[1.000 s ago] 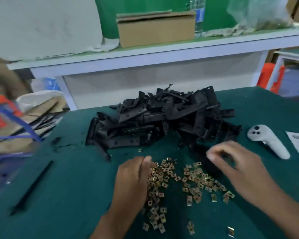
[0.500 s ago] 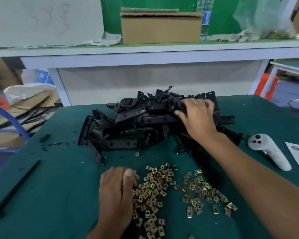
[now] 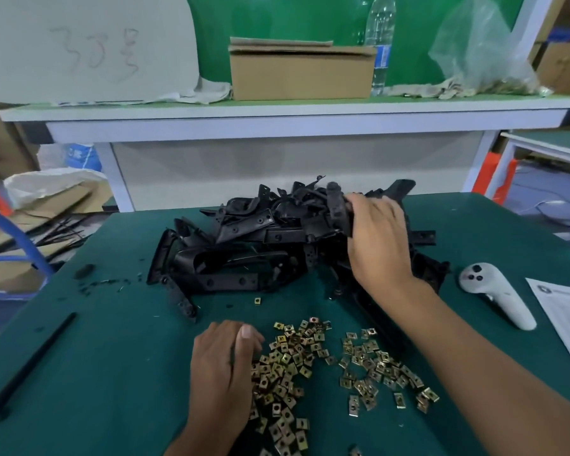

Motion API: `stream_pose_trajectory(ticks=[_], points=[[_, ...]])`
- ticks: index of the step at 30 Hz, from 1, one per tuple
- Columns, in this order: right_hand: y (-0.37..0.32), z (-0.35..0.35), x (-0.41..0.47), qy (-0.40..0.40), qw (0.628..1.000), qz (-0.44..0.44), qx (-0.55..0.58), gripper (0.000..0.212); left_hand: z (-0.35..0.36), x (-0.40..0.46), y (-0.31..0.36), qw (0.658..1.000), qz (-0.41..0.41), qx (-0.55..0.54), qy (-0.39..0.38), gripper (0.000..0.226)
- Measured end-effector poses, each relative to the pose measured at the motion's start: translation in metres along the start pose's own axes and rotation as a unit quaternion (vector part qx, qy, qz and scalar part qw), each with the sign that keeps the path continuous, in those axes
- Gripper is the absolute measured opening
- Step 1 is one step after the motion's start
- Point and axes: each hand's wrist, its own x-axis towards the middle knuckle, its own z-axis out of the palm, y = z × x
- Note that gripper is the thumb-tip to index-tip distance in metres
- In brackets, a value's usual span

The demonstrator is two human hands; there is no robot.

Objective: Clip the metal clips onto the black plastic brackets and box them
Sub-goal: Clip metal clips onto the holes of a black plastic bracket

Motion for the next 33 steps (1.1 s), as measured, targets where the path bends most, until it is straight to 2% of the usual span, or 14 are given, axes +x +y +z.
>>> stream_pose_trajectory(ticks=[2, 5, 6, 8, 10, 13, 15, 17, 18, 21, 25, 28, 31, 33], points=[[-0.027, -0.019, -0.033, 0.0, 0.999, -0.028, 0.038, 0.064, -0.003, -0.002, 0.006, 0.998, -0.01, -0.053, -0.03, 0.036], [-0.074, -0.034, -0.094, -0.047, 0.988, -0.108, 0.104, 0.052, -0.003, -0.007, 0.016, 0.97, -0.045, -0.211, -0.114, 0.061], [-0.087, -0.034, -0.111, -0.068, 0.983, -0.131, 0.105, 0.049, -0.002, -0.008, 0.021, 0.956, -0.075, -0.257, -0.121, 0.061], [-0.102, -0.037, -0.133, -0.113, 0.976, -0.147, 0.113, 0.054, -0.001, -0.005, 0.025, 0.938, -0.146, -0.305, -0.079, 0.035], [-0.094, -0.041, -0.136, -0.13, 0.963, -0.147, 0.185, 0.062, -0.004, 0.004, 0.018, 0.915, -0.238, -0.327, -0.002, 0.016], [-0.053, -0.041, -0.126, -0.118, 0.956, -0.069, 0.261, 0.044, -0.016, 0.018, -0.002, 0.853, -0.332, -0.4, 0.038, 0.016], [-0.023, -0.029, -0.118, -0.213, 0.951, -0.014, 0.226, 0.045, -0.02, 0.022, -0.008, 0.854, -0.329, -0.403, 0.019, 0.025], [-0.003, -0.01, -0.121, -0.337, 0.915, -0.021, 0.222, 0.059, -0.02, 0.022, -0.011, 0.858, -0.316, -0.405, 0.001, 0.042], [0.002, -0.002, -0.124, -0.364, 0.904, -0.041, 0.221, 0.059, -0.018, 0.02, -0.012, 0.862, -0.307, -0.403, -0.014, 0.041], [0.004, 0.013, -0.131, -0.327, 0.916, -0.111, 0.202, 0.04, -0.012, 0.012, -0.009, 0.874, -0.288, -0.381, -0.089, 0.031], [0.001, 0.017, -0.134, -0.293, 0.926, -0.12, 0.207, 0.027, -0.002, 0.001, 0.0, 0.819, -0.327, -0.444, -0.159, 0.047], [0.003, 0.015, -0.132, -0.279, 0.927, -0.104, 0.226, 0.015, 0.0, -0.005, 0.007, 0.799, -0.282, -0.467, -0.254, 0.03], [0.005, 0.011, -0.126, -0.237, 0.925, -0.068, 0.29, 0.015, 0.003, -0.009, 0.009, 0.827, -0.253, -0.42, -0.276, 0.036], [0.002, 0.008, -0.123, -0.219, 0.892, -0.018, 0.395, 0.002, 0.006, -0.01, 0.012, 0.851, -0.237, -0.38, -0.274, 0.044]])
